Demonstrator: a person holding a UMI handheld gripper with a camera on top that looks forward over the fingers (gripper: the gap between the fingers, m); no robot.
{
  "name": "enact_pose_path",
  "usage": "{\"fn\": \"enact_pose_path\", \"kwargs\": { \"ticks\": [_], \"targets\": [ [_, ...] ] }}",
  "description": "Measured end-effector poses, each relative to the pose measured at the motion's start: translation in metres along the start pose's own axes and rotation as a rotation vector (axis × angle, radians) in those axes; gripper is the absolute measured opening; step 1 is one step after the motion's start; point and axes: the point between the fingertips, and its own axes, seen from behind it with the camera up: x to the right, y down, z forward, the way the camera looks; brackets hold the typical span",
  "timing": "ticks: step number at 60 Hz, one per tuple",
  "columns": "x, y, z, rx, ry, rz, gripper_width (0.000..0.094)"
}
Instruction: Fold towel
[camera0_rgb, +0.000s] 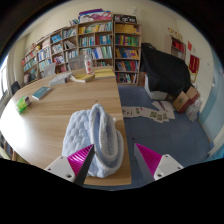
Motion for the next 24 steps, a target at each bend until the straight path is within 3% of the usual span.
{"fn": "enact_pose_path", "kwargs": {
  "ticks": [7, 13, 24],
  "targets": [
    [0.028, 0.009, -0.038, -0.038, 0.059, -0.016, 0.0828],
    [0.002, 0.01, -0.071, -0.037, 0.07, -0.007, 0.0835],
    [-0.126, -0.037, -0.069, 0.062, -0.054, 0.02, 0.0829]
  ]
}}
